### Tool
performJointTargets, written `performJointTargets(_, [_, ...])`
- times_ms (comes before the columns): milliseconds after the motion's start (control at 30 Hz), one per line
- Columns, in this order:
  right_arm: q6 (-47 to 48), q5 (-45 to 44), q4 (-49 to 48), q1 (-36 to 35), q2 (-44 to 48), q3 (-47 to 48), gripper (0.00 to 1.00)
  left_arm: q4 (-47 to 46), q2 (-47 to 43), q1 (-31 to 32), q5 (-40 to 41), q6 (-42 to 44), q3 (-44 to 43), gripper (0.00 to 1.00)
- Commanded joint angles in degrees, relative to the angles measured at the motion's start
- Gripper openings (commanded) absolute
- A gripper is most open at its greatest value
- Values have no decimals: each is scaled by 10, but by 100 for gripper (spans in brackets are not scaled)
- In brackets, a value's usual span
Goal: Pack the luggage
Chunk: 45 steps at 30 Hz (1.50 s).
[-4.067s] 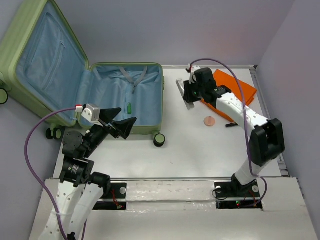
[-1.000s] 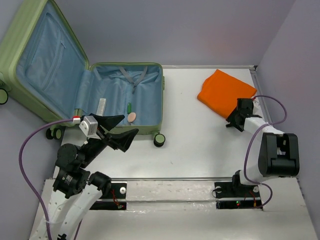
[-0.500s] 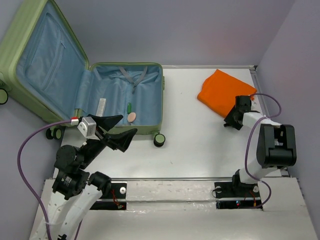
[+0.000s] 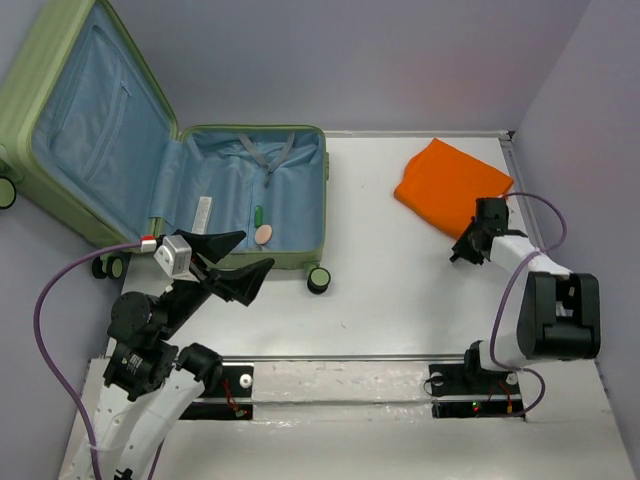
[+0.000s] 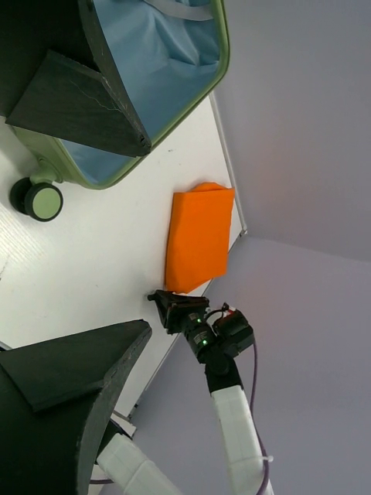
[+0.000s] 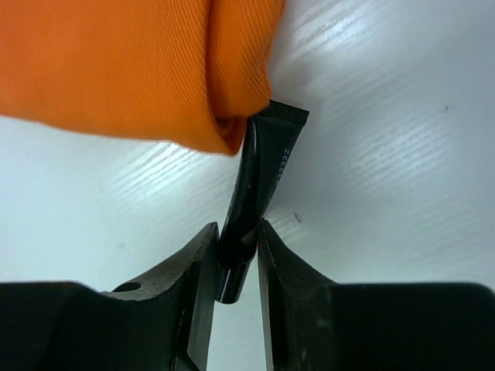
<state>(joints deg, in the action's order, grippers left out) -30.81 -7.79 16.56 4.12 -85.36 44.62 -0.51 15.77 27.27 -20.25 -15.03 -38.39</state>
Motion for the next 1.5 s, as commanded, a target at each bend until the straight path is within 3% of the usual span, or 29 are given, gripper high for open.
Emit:
performJointTargets(0, [11, 53, 15, -3, 95, -10, 24, -19, -5, 2, 1, 9, -24, 99])
performJointTargets(233, [-17, 168, 48, -69, 241, -2, 23, -19, 2, 2, 12, 7, -21, 99])
performJointTargets(333, [-32, 161, 40, -164, 258, 54, 22, -13, 9, -2, 43, 1, -22, 99])
performJointTargets(500, [-40, 168, -19, -319, 141, 214, 23, -8, 27, -18, 81, -16, -21, 99])
performJointTargets(567, [-23, 175, -28, -386, 33, 322, 23, -6, 30, -32, 93, -20, -20, 99])
performJointTargets(600, [-18, 181, -28, -403, -6, 403, 31, -5, 31, -40, 106, -22, -20, 99])
performJointTargets(667, [2, 199, -24, -432, -79, 475, 56, -1, 39, -46, 123, -21, -20, 99])
performJointTargets(700, [6, 207, -1, -432, -135, 504, 72, 3, 43, -48, 131, -20, -20, 99])
performJointTargets(800, [34, 170, 12, -432, -153, 526, 85, 4, 57, -49, 151, -24, -20, 99])
performJointTargets(967, [87, 39, 14, -388, -97, 402, 80, 4, 91, -50, 127, -27, -23, 99])
performJointTargets(1067, [120, -40, 26, -324, -85, 361, 58, 18, 111, -51, 111, -31, -26, 99])
performJointTargets(1133, [155, -66, 44, -276, -107, 352, 52, 14, 121, -51, 104, -33, -26, 99])
performJointTargets(1267, [209, -126, 80, -219, -182, 388, 58, -6, 149, -51, 74, -62, -42, 96])
performJointTargets(1300, [217, -132, 96, -208, -199, 397, 63, -9, 157, -51, 64, -75, -48, 95])
performJointTargets(1467, [248, -98, 116, -170, -283, 418, 66, -25, 207, -48, 17, -108, -71, 93])
